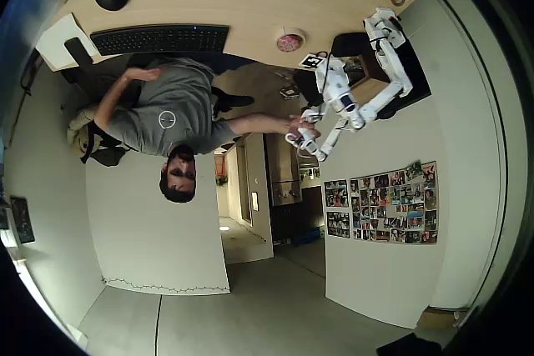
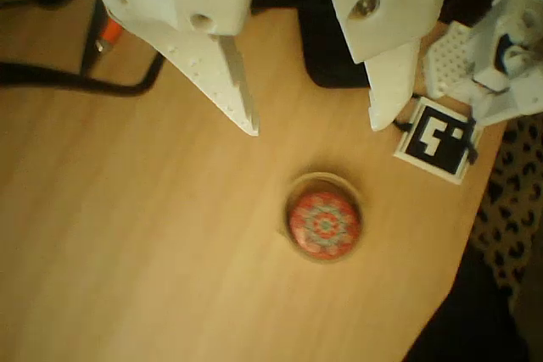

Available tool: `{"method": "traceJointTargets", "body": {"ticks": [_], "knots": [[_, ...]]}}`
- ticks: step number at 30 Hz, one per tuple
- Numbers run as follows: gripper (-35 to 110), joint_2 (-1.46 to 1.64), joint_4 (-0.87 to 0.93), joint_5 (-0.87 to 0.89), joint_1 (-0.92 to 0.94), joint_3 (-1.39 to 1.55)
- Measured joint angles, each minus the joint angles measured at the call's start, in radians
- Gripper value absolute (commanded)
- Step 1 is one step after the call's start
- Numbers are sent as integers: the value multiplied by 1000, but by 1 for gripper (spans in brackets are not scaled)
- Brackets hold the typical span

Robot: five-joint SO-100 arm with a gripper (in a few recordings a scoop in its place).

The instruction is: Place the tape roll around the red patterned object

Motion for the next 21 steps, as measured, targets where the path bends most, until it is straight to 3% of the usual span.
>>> {"method": "traceJointTargets", "body": {"ticks": [6,16,21], "knots": [[34,313,-66,5,43,278],[34,390,-295,35,37,600],[34,413,-314,38,15,621]]}}
